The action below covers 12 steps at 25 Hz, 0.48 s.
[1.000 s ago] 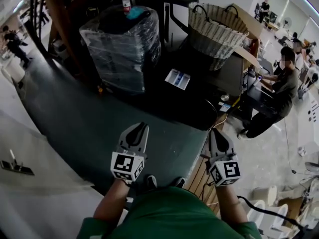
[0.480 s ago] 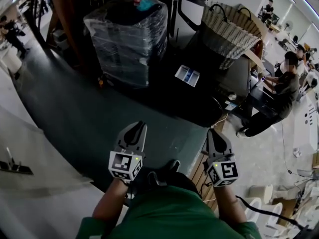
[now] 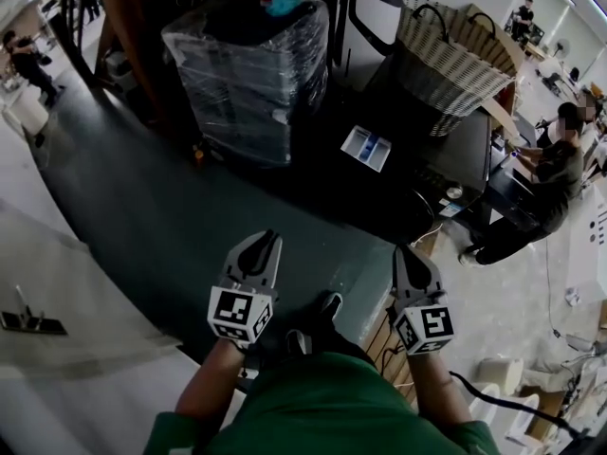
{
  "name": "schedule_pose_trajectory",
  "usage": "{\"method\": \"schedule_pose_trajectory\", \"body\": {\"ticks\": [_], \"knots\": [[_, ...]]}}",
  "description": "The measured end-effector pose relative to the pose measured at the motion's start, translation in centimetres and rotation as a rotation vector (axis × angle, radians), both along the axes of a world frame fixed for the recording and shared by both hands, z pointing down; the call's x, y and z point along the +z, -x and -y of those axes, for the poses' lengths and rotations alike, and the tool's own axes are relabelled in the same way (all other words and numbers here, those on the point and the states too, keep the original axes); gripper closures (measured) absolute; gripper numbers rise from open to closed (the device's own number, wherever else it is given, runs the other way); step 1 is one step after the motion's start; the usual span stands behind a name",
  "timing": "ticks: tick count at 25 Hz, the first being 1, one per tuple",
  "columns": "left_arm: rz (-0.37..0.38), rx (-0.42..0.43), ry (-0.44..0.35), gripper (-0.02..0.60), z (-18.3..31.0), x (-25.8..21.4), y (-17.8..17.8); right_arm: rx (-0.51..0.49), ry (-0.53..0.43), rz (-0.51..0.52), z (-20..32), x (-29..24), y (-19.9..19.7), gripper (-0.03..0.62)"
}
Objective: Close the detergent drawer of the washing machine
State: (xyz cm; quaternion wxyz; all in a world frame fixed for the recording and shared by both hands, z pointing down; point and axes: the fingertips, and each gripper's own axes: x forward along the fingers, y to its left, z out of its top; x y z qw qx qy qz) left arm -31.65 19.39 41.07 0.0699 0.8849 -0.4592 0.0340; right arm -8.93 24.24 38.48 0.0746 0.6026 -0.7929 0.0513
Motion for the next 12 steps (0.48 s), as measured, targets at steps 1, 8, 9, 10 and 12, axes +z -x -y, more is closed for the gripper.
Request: {"method": "schedule_pose_trajectory", "body": {"ticks": [1, 8, 9, 10, 12], "knots": [[0.003, -0.002, 0.000, 0.528, 0.7, 0.0, -0.4, -0.004, -0.001, 0.007, 0.8, 0.1, -0.3, 0.571], [0.046, 0.011, 0.003, 0.528, 6.8, -0.3, -5.1, 0.003, 0.005, 0.047, 7.3, 0.8, -4.8, 0.571], [0.052, 0.013, 0.005, 0.528, 7.6, -0.4, -5.9, 0.004, 0.008, 0.056, 8.3, 1.0, -5.6, 0.571], [0.059, 0.015, 0.005, 0.528, 8.4, -0.5, -6.7, 0.005, 0.010, 0.066, 9.1, 1.1, -6.4, 0.571], [0.072, 0.022, 0.004, 0.528, 9.8, -0.7, -8.3, 0.007, 0.010, 0.087, 10.8, 1.2, -7.8, 0.571]]}}
